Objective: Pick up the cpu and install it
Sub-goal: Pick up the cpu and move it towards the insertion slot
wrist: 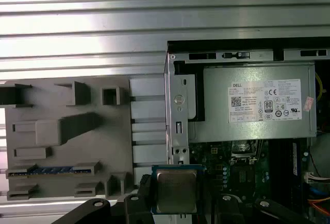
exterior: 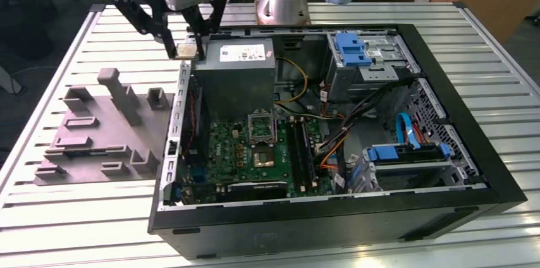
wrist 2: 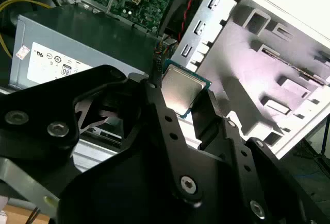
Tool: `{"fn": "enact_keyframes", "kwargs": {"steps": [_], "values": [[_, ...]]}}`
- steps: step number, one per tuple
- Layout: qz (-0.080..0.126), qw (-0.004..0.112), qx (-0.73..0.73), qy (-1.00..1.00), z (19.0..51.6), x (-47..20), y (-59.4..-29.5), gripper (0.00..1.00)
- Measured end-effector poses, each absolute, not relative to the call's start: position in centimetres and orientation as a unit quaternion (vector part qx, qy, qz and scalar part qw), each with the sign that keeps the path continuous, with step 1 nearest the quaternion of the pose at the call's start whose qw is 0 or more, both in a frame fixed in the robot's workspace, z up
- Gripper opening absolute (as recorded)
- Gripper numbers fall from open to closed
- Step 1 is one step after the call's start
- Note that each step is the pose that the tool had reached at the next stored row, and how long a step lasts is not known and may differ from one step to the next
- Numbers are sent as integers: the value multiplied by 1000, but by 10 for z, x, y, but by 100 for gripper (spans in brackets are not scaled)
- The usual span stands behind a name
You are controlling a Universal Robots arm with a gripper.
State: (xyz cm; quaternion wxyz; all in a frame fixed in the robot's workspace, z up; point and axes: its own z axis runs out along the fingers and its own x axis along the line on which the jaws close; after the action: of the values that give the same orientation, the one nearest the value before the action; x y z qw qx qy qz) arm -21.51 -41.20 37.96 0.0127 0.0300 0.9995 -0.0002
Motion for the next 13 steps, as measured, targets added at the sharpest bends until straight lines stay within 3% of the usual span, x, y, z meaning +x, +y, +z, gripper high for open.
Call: {"fn": "enact_keyframes", "kwargs": {"steps": [13], "values": [[0,13,30,999,380,-207,-412,47]]}}
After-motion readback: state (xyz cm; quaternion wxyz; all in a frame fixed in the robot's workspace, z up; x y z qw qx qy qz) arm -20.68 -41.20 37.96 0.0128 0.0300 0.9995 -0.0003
